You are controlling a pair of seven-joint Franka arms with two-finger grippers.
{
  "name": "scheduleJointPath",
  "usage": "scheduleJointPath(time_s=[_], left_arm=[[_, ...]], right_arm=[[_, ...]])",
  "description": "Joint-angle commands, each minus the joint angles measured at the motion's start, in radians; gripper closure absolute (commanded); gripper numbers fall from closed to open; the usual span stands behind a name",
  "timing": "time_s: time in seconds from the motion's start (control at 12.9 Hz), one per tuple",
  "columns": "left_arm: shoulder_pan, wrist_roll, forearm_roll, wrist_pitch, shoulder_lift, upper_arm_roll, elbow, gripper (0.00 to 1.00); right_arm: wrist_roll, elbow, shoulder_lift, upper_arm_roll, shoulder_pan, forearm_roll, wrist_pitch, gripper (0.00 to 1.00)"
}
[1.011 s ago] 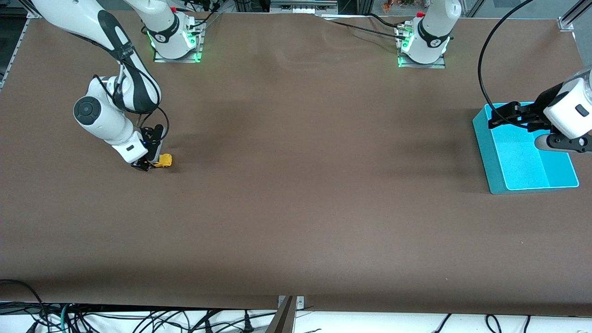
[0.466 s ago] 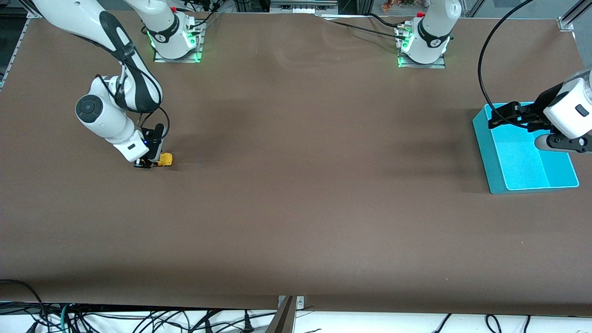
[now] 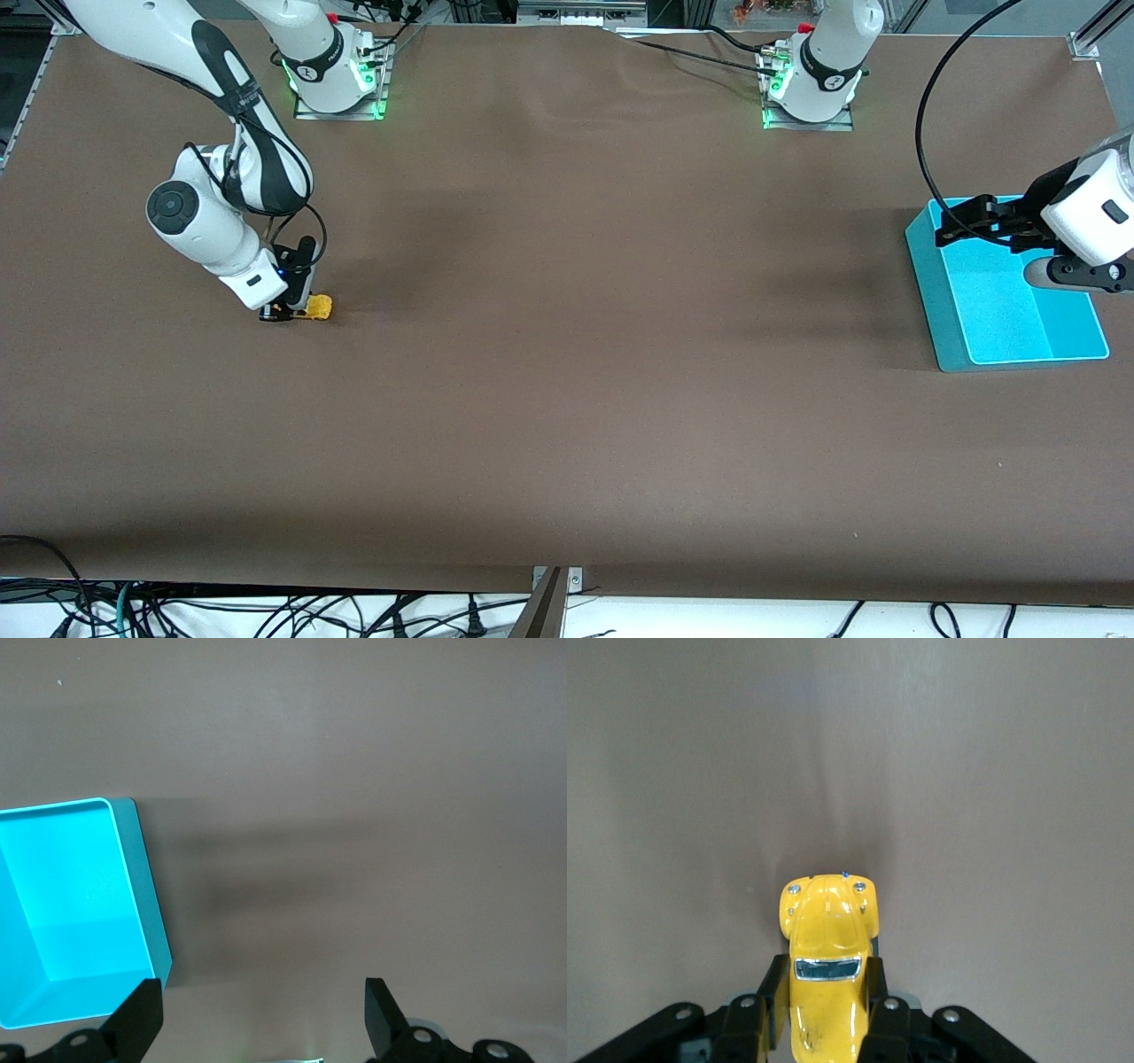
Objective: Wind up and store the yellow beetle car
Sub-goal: 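Press the car down and drag it backward with the right gripper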
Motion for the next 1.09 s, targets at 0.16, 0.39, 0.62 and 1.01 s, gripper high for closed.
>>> scheduleJointPath(time_s=[0.16,0.39,0.62,1.01], left_arm=[[-0.004,-0.005,-0.021,-0.004,-0.004,0.005,0.002,0.00],[-0.004,-0.007,-0.021,-0.004,-0.004,0.005,0.002,0.00],[-0.004,-0.005,-0.021,-0.004,-0.004,0.005,0.002,0.00],[-0.004,-0.005,-0.021,-0.004,-0.004,0.005,0.002,0.00]], right_arm=[[0.003,0.025,-0.021,0.101,-0.002,0.003,-0.001,0.75],[0.001,0.036,-0.006,0.115,0.000,0.013,0.004,0.74],[-0.006,0.051,0.051,0.115,-0.002,0.013,0.021,0.74],[-0.028,0.062,0.106,0.113,-0.011,0.014,0.042,0.74]])
